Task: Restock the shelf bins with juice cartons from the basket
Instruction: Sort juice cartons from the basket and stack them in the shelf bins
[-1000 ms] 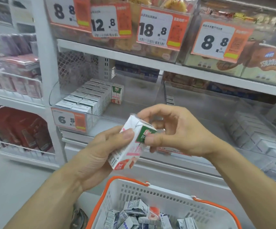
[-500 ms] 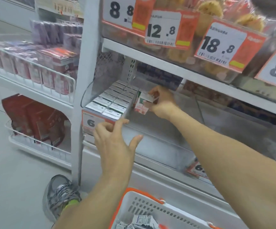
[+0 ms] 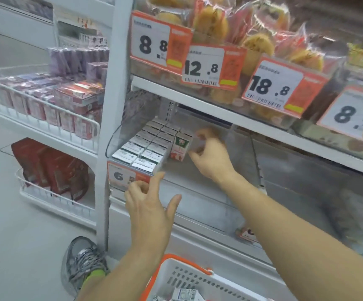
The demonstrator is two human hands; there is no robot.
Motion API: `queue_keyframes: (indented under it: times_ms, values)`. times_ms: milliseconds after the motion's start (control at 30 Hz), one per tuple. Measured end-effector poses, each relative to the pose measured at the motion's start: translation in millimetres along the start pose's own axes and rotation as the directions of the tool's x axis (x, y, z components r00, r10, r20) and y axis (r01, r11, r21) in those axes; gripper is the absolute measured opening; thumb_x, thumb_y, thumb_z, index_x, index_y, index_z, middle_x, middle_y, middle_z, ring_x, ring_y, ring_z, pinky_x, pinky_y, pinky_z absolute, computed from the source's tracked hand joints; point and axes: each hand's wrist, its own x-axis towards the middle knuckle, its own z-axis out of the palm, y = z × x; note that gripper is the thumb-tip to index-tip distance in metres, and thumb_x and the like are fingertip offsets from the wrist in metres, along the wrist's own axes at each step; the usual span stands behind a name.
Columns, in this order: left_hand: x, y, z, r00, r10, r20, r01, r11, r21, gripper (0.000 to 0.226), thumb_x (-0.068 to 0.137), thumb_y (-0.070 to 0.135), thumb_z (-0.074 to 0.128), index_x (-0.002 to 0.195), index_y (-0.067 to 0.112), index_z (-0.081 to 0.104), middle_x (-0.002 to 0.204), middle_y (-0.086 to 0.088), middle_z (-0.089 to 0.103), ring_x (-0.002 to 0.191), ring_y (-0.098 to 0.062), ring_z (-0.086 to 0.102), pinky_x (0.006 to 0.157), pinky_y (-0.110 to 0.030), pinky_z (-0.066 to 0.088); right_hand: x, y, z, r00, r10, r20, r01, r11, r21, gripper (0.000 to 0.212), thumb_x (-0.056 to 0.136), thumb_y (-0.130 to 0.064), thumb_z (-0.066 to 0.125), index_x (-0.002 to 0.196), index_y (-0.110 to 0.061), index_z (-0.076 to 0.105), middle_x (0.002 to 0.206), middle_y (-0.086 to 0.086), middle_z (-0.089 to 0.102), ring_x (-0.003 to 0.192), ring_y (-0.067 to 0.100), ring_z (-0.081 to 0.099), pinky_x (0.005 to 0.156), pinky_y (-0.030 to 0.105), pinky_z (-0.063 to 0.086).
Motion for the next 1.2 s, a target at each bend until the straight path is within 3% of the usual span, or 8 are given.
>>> queue_keyframes:
  times_ms: [133,267,400,500,667,800,900,1200]
  values:
    - [-14.4,23.6,-6.3,0.997,-0.066,0.048,0.073,0.985,-0.159,0.062,0.089,0.032,0.070,0.142,0.033,0.039,0.104,-0.006,0.043,0.089,-0.021,0.048,0.084,-0.034,0.043,-111.3,-10.0,-53.8,0.968,-0.191,-0.164,0.220,0.957,0.187,0.026,0.084,-0.003,0.069,0.104,-0.017,0.061,0.098,0.000,0.058,0.074,0.009,0.060,0.066,0.013,0.045]
    - [-59.0,61.2,1.7,0.918,-0.056,0.394,0.153,0.963,-0.221,0.017,0.097,0.033,0.057,0.112,0.024,0.056,0.066,0.005,0.056,0.061,-0.008,0.055,0.061,-0.030,0.041,-198.8,30.8,-76.6,0.986,-0.056,-0.157,0.095,0.963,0.251,0.019,0.085,-0.002,0.069,0.094,-0.017,0.064,0.079,0.000,0.058,0.067,0.013,0.056,0.062,0.016,0.044]
    - [-115.3,67.6,20.5,0.538,-0.035,0.842,0.109,0.994,-0.028,0.017,0.093,0.029,0.063,0.107,0.019,0.063,0.079,0.002,0.065,0.062,-0.008,0.056,0.059,-0.021,0.044,-253.6,103.8,-61.3,0.951,0.300,0.074,-0.309,0.921,0.238,0.017,0.086,-0.009,0.067,0.095,-0.022,0.062,0.074,-0.002,0.060,0.065,0.011,0.056,0.060,0.018,0.043]
    - [-139.9,52.5,34.4,0.276,-0.121,0.953,-0.015,0.991,0.130,0.022,0.093,0.031,0.064,0.110,0.015,0.063,0.095,-0.005,0.067,0.076,-0.016,0.059,0.073,-0.028,0.052,-284.8,154.9,-36.9,0.818,0.471,0.329,-0.529,0.841,0.110,0.011,0.085,-0.012,0.067,0.094,-0.018,0.063,0.080,0.000,0.063,0.074,0.018,0.060,0.060,0.015,0.041]
    - [-189.8,4.6,47.4,0.121,-0.302,0.945,-0.084,0.946,0.313,0.012,0.090,0.022,0.067,0.100,0.020,0.060,0.094,-0.004,0.062,0.085,-0.025,0.061,0.078,-0.031,0.051,-335.2,210.3,3.6,0.606,0.565,0.560,-0.678,0.735,-0.009,0.018,0.083,-0.011,0.071,0.094,-0.018,0.058,0.086,0.000,0.059,0.083,0.020,0.058,0.079,0.029,0.050]
    - [-220.1,-41.5,48.6,0.123,-0.456,0.882,-0.138,0.872,0.470,0.031,0.085,0.024,0.071,0.115,0.025,0.063,0.116,0.000,0.065,0.107,-0.019,0.061,0.087,-0.023,0.045,-362.9,246.8,25.8,0.537,0.541,0.648,-0.687,0.726,-0.037,0.040,0.083,-0.006,0.073,0.117,-0.017,0.055,0.129,0.012,0.054,0.107,0.024,0.056,0.096,0.033,0.047]
    - [-227.1,-78.0,43.9,0.139,-0.563,0.815,-0.325,0.751,0.575,0.058,0.081,0.036,0.075,0.133,0.025,0.053,0.132,-0.002,0.058,0.121,-0.022,0.054,0.101,-0.028,0.041,-370.9,260.6,40.1,0.481,0.434,0.762,-0.621,0.782,-0.053,0.073,0.089,-0.005,0.067,0.151,-0.022,0.032,0.163,0.010,0.012,0.145,0.030,0.032,0.115,0.035,0.033]
    - [-232.0,-121.8,54.1,0.050,-0.470,0.881,-0.731,0.584,0.353,0.068,0.082,0.034,0.075,0.142,0.026,0.043,0.137,0.001,0.048,0.130,-0.021,0.040,0.113,-0.032,0.028,-362.5,275.0,70.7,0.595,0.412,0.690,-0.540,0.841,-0.036,0.064,0.087,-0.007,0.069,0.142,-0.027,0.045,0.144,0.004,0.039,0.131,0.026,0.045,0.109,0.035,0.040]
